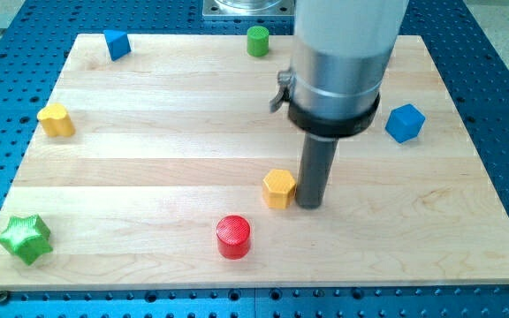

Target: Put the yellow heart diagonally bottom right to the blue triangle

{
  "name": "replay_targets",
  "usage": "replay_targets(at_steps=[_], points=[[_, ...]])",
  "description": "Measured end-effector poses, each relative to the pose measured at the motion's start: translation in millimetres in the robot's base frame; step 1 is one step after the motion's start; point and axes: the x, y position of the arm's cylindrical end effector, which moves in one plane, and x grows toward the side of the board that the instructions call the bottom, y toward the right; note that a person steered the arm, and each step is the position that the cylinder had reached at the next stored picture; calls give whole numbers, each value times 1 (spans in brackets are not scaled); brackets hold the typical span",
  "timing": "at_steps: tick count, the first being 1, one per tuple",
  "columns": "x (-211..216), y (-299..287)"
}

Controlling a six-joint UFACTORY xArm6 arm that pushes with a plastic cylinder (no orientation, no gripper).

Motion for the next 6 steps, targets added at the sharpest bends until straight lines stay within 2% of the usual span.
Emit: replay_targets(at_steps=[3,4,6], points=[[-7,-45],[15,2],[18,-41]])
